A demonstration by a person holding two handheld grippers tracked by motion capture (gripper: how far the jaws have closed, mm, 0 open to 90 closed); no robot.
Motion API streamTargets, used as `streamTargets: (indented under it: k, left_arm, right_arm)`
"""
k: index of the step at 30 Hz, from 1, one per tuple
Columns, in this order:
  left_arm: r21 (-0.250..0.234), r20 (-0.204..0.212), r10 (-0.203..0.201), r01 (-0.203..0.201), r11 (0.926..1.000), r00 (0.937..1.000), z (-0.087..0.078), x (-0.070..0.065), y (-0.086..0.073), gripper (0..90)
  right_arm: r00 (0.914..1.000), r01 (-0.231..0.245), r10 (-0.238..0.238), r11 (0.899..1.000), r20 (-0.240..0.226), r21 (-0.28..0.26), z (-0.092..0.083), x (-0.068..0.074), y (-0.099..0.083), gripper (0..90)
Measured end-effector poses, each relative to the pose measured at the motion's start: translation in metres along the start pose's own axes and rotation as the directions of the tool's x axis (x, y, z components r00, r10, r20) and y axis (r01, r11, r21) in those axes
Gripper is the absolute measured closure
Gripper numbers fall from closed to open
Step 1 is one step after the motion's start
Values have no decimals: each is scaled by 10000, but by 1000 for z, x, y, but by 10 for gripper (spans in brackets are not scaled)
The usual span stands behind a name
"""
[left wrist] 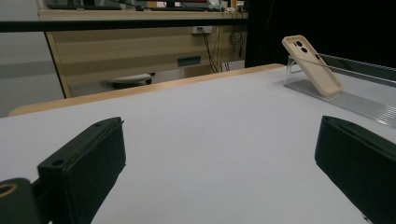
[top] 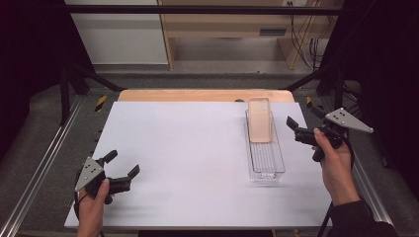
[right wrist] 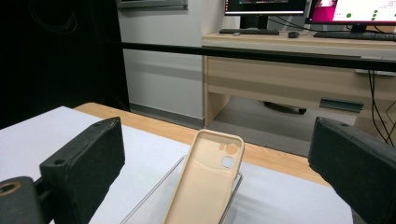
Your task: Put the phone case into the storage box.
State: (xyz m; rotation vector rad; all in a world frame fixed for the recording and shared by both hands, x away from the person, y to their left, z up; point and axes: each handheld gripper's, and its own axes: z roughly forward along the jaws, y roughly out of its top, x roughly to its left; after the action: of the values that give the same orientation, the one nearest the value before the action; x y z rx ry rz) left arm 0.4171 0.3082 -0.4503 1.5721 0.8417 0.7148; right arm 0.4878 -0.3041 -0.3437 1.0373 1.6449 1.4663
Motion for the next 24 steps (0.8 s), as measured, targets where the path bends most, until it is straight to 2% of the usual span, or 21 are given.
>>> streamTargets:
  k: [10, 24]
  left_arm:
    - [211, 134, 163, -166, 9996, 9998, 4, -5, -5, 16]
    - [193, 263, 242, -247, 9995, 9994, 7, -11, -5, 16]
  right_arm:
    - [10000, 27, -28, 10000, 74, 76, -7, -2, -11, 42]
    - [9999, -117, 117, 9999, -18, -27, -18, -2, -24, 42]
